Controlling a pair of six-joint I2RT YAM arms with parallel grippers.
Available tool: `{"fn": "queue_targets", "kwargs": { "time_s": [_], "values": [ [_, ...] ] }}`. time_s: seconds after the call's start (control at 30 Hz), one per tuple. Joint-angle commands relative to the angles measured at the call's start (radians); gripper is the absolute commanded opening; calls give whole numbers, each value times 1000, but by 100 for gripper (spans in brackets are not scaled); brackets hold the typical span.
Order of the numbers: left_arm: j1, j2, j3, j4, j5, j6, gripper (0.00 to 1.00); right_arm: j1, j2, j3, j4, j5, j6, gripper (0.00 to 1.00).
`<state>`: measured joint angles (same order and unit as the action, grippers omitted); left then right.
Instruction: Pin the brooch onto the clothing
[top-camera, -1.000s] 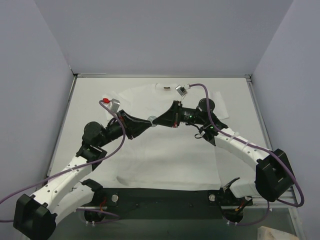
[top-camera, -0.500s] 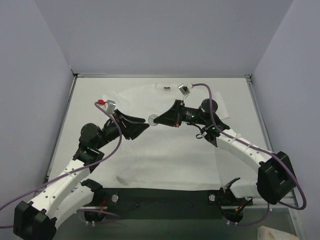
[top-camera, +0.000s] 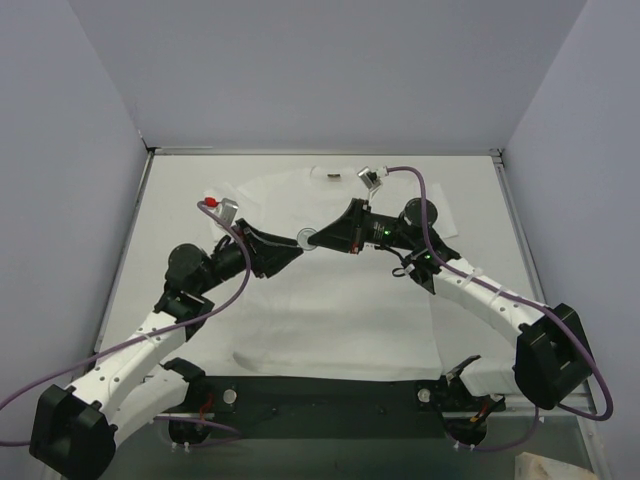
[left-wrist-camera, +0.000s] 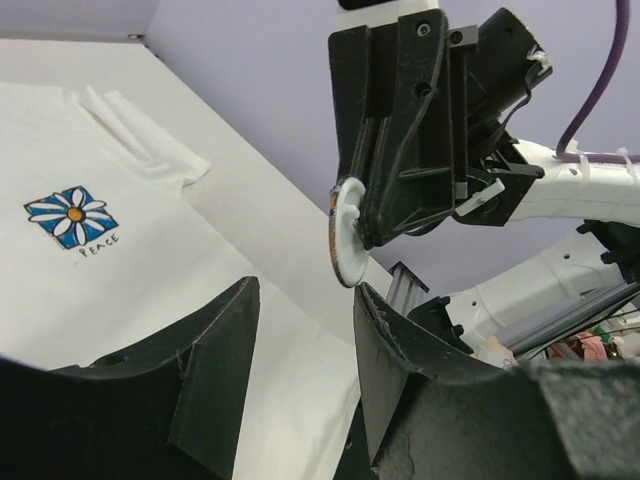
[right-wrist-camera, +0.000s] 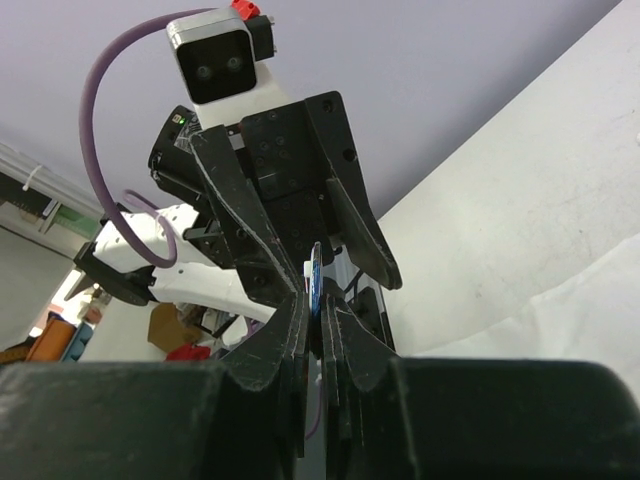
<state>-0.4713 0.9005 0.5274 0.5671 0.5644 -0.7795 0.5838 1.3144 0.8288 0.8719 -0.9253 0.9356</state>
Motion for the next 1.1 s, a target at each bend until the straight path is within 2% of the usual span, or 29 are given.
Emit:
{"fn": "queue_targets", "kwargs": {
  "time_s": [0.0,0.33,0.97,1.07],
  "values": [
    [5,-3,5,116,35,-21,52,-1,-29,-5,96,-27,-6,0],
    [5,26,0,149,48,-35,39,1,-30,-5,93,-30,-4,0],
    [5,87,26,232,66,-61,38,2,-17,-3,87,-43,-8,0],
    [5,94,26,246,66,-64,33,1,-15,-2,84,-46,-9,0]
  ]
}}
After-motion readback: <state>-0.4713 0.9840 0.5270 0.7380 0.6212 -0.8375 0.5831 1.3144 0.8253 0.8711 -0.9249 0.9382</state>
